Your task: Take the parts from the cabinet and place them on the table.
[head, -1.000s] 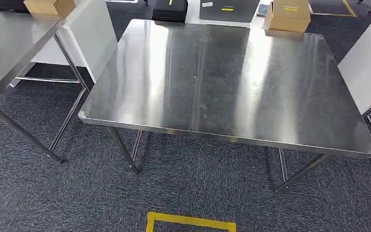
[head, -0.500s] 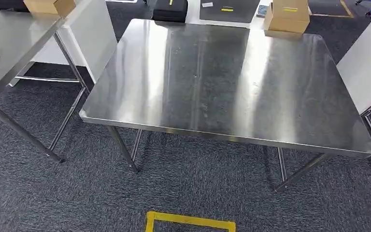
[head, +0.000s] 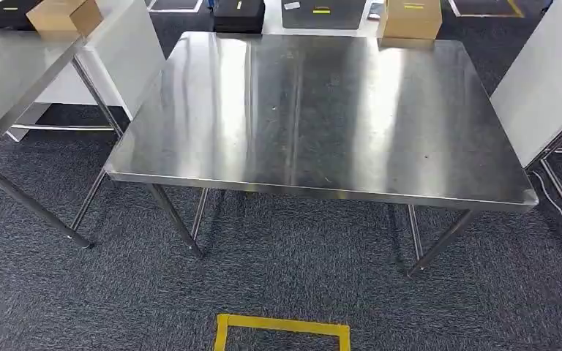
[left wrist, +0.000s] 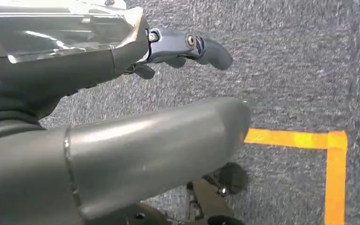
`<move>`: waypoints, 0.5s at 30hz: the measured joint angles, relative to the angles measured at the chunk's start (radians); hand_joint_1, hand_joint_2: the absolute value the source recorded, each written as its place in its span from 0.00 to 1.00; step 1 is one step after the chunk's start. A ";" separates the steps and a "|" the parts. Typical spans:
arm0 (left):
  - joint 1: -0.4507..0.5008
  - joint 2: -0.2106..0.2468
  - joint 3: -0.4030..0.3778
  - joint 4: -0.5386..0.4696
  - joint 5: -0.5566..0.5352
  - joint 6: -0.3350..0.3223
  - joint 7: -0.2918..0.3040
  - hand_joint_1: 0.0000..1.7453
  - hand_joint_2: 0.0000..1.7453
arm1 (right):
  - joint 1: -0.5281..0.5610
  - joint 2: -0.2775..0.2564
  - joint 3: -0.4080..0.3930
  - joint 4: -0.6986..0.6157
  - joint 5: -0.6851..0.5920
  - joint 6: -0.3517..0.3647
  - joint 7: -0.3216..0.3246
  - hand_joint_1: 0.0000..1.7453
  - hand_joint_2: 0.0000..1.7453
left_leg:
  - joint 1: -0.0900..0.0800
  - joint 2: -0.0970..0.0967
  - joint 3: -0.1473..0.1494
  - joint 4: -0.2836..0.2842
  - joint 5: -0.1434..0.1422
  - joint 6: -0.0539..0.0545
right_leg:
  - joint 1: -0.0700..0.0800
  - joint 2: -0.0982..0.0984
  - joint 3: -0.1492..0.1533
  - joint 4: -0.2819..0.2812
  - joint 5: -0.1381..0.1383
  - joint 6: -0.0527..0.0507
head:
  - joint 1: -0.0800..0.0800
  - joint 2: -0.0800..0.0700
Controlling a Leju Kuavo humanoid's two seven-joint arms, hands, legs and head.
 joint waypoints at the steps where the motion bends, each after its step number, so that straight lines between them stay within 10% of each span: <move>1: 0.000 0.000 0.001 0.000 0.000 0.000 0.000 0.00 0.00 | -0.001 0.000 0.000 0.000 0.000 0.000 0.000 0.00 0.00 | 0.002 -0.004 -0.011 0.026 -0.040 -0.001 | 0.002 -0.001 -0.003 0.000 0.006 -0.009 | 0.000 0.000; 5: 0.001 -0.001 0.002 0.000 0.001 -0.001 0.000 0.00 0.00 | 0.002 0.000 0.002 0.000 0.002 0.000 0.000 0.00 0.00 | -0.001 -0.011 -0.097 0.289 -0.209 -0.001 | 0.018 -0.001 -0.031 0.002 0.028 -0.028 | -0.003 0.000; 7: 0.001 -0.001 0.002 0.000 0.002 -0.005 0.000 0.00 0.00 | 0.003 0.000 0.003 0.000 0.002 0.003 0.000 0.00 0.00 | -0.005 -0.011 -0.054 0.251 -0.180 0.011 | 0.025 -0.001 -0.040 0.002 0.036 -0.028 | -0.003 0.000; 10: -0.001 0.001 0.002 0.000 0.003 -0.011 0.000 0.00 0.00 | 0.001 0.001 0.003 0.000 0.003 0.004 0.000 0.00 0.00 | -0.022 -0.028 0.102 0.015 -0.112 0.052 | 0.025 0.003 -0.041 0.002 0.044 -0.023 | -0.003 0.000; 15: -0.002 0.002 0.003 0.001 0.002 -0.012 0.000 0.00 0.00 | 0.001 0.002 0.005 0.000 0.002 0.006 0.000 0.00 0.00 | -0.029 -0.014 0.101 -0.019 -0.082 0.062 | 0.036 -0.001 -0.052 -0.004 0.062 0.012 | -0.002 0.000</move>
